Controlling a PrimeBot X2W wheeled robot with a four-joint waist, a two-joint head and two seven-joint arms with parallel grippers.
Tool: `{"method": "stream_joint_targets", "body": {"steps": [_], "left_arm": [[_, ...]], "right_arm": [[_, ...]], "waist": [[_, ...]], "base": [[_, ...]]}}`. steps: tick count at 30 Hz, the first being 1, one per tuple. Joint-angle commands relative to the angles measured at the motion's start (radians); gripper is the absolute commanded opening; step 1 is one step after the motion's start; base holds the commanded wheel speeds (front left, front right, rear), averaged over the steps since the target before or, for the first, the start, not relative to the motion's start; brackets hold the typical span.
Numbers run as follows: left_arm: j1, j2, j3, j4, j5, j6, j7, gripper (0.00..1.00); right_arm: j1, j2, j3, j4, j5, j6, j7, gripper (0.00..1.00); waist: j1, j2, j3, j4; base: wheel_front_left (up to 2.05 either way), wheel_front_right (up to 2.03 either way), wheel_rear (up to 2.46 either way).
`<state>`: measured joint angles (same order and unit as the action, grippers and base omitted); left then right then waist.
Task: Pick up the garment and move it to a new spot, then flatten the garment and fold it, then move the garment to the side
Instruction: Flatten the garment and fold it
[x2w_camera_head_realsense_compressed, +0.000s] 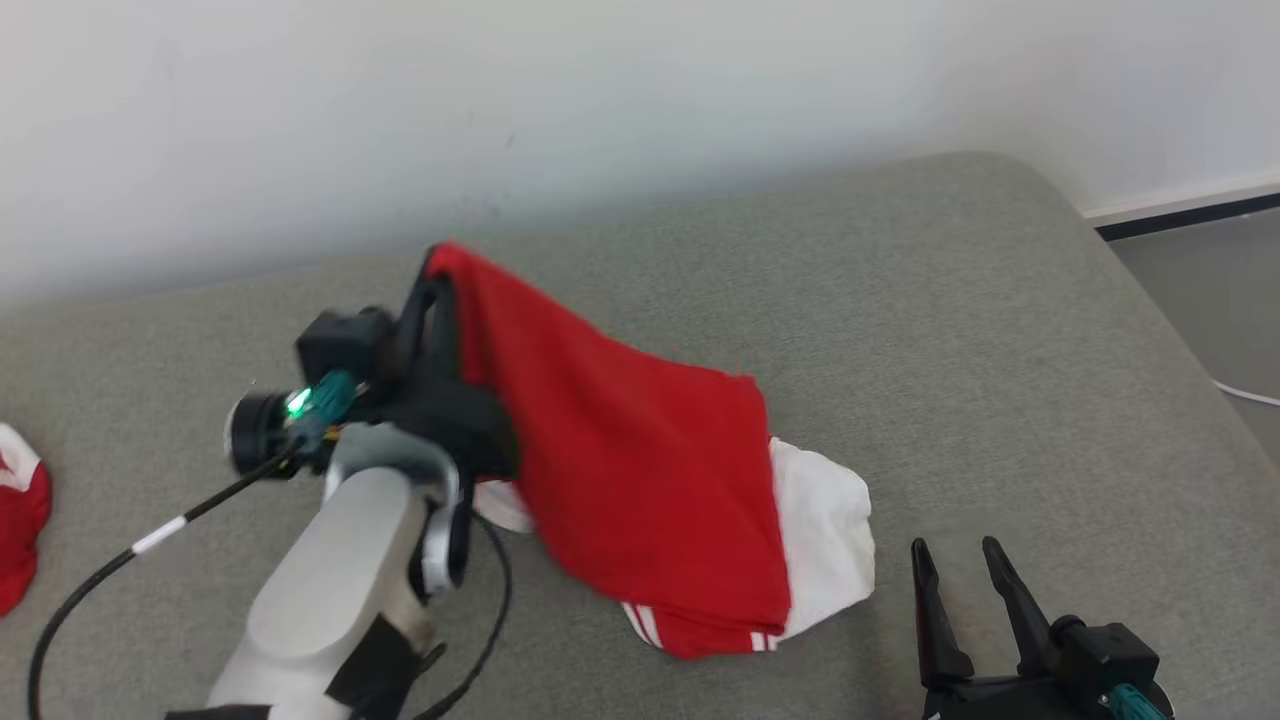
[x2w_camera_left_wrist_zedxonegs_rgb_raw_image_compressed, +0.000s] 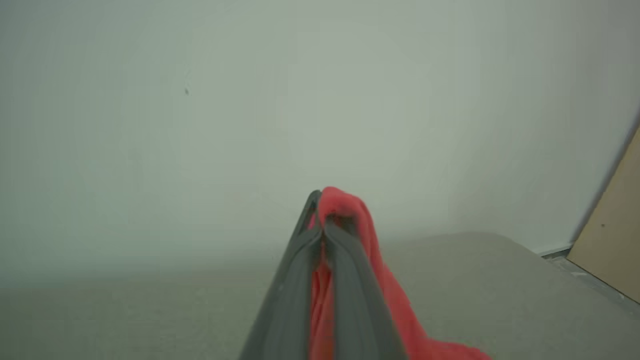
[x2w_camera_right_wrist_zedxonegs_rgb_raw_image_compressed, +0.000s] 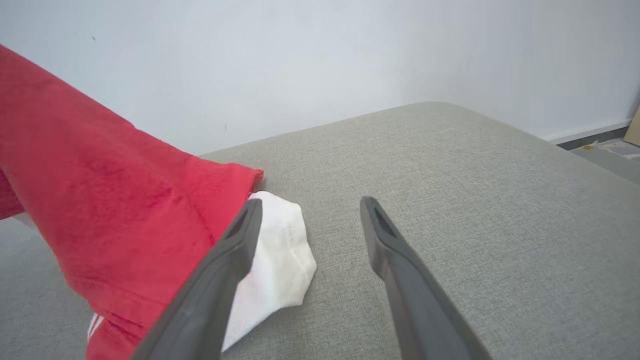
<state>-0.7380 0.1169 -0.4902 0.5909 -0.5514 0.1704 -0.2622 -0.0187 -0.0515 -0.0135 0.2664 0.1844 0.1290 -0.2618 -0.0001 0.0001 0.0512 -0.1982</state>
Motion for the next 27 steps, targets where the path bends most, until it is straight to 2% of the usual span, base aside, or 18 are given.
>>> {"method": "stream_joint_targets", "body": {"steps": [1,2,3,7,14,22,27], "left_arm": [[0.019,0.011,0.030,0.030,-0.002,0.011,-0.004,0.13],[0.033,0.018,0.044,0.054,0.000,0.015,-0.004,0.62],[0.042,0.023,0.063,0.068,-0.001,0.021,-0.004,1.00],[0.069,0.043,0.118,0.117,0.005,0.027,-0.004,1.00],[0.134,0.082,0.179,0.139,0.028,0.011,-0.004,1.00],[0.217,0.116,0.139,0.187,0.062,-0.001,0.013,1.00],[0.269,0.110,0.094,0.144,0.080,-0.026,0.019,1.00]], "right_arm": [[-0.011,0.002,0.000,-0.006,-0.005,0.003,-0.005,1.00],[-0.015,0.002,0.000,-0.007,-0.008,0.003,-0.004,1.00],[-0.017,0.002,0.003,-0.007,-0.009,0.003,-0.003,1.00],[-0.023,0.002,0.009,-0.007,-0.009,0.003,-0.003,1.00],[-0.017,0.002,0.009,0.000,-0.015,0.003,-0.003,1.00],[-0.005,0.002,0.007,0.005,-0.020,0.003,-0.003,1.00],[0.005,0.002,0.002,0.000,-0.022,0.003,-0.003,1.00]], "waist": [[0.0001,-0.0001,0.021,0.021],[0.0001,-0.0001,0.026,0.028],[0.0001,-0.0001,0.029,0.033],[0.0001,-0.0001,0.041,0.050],[0.0001,-0.0001,0.033,0.066],[0.0001,-0.0001,0.008,0.080],[0.0001,-0.0001,0.000,0.093]], "base": [[0.00,0.00,0.00],[0.00,0.00,0.00],[0.00,0.00,0.00],[0.00,0.00,0.00],[0.00,0.00,0.00],[0.00,0.00,0.00],[0.00,0.00,0.00]]}}
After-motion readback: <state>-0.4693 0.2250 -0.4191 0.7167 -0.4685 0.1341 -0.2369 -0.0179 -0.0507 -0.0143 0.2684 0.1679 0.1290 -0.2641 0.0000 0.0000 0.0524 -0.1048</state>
